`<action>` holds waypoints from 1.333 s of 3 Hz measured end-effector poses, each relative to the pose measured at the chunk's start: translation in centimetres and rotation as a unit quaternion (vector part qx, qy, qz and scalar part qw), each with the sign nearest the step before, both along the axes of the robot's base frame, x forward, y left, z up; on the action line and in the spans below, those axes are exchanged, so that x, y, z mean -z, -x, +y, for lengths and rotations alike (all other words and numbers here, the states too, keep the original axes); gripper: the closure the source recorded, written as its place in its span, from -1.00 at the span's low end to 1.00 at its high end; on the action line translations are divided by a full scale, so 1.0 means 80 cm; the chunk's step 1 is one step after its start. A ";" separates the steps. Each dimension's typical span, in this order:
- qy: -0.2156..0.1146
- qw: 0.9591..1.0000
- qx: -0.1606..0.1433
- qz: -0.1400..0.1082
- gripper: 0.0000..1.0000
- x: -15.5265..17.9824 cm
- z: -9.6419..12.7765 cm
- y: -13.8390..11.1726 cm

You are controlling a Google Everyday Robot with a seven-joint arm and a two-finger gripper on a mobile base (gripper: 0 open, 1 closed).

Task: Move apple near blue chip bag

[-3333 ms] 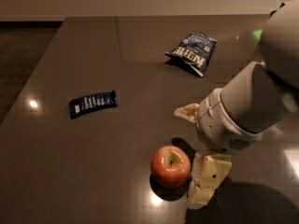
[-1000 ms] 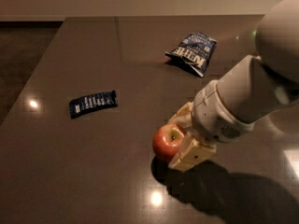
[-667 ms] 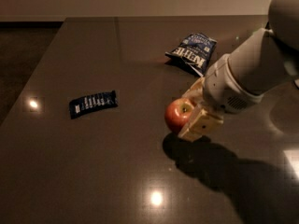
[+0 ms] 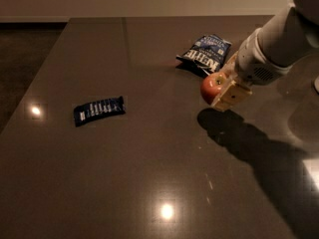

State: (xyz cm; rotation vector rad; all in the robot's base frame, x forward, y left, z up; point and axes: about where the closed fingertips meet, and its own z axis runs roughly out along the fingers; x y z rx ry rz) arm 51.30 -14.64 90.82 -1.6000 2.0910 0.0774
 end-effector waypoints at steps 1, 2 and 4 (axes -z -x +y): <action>0.008 1.000 0.024 -0.002 1.00 0.007 -0.017 -0.037; 0.009 0.999 0.046 0.007 1.00 0.027 -0.024 -0.075; 0.002 0.998 0.060 0.027 0.73 0.054 -0.026 -0.100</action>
Offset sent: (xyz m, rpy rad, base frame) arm 0.0858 -0.0251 -0.0338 -0.0194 0.0277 -0.1291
